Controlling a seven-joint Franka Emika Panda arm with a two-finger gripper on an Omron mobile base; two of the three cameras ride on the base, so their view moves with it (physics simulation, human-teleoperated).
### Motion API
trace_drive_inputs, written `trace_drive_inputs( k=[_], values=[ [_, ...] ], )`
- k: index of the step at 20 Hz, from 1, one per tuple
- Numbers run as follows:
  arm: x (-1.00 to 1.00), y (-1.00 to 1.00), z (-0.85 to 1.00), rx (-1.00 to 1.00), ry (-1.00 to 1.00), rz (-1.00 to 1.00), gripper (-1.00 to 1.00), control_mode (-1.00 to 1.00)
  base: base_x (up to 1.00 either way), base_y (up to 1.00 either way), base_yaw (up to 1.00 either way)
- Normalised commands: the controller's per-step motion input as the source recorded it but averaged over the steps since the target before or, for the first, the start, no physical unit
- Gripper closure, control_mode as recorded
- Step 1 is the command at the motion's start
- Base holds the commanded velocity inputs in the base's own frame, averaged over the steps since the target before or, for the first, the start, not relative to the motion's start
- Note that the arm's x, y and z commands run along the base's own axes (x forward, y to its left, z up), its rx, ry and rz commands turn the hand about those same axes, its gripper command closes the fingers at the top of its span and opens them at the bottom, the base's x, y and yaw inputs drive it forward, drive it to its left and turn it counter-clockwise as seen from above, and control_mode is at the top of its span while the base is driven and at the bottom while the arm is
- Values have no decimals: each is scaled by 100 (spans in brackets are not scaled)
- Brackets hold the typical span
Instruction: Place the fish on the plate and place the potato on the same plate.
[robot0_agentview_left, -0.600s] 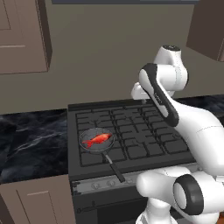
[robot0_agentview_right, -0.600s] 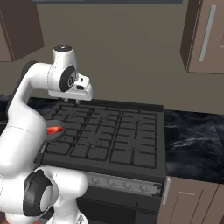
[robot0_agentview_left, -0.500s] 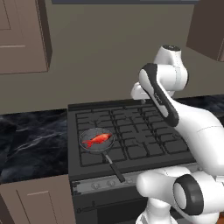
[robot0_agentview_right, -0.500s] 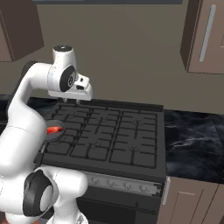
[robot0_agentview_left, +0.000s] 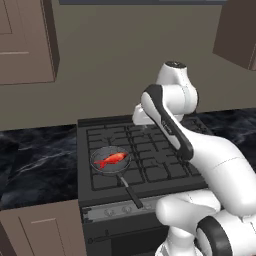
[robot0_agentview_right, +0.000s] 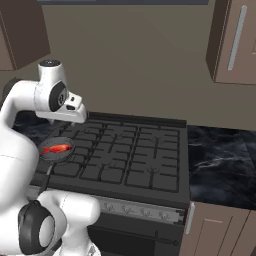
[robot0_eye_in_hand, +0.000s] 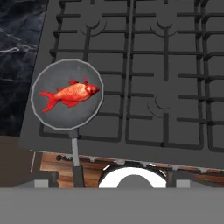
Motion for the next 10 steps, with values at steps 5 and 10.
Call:
trace_drive_inputs(
  k=[5,10],
  values=[
    [-18,54,-24,3,1,-9,-100,-100,0,0,0],
    [-1,45,-22,10,4,-14,-100,-100,0,0,0]
  ],
)
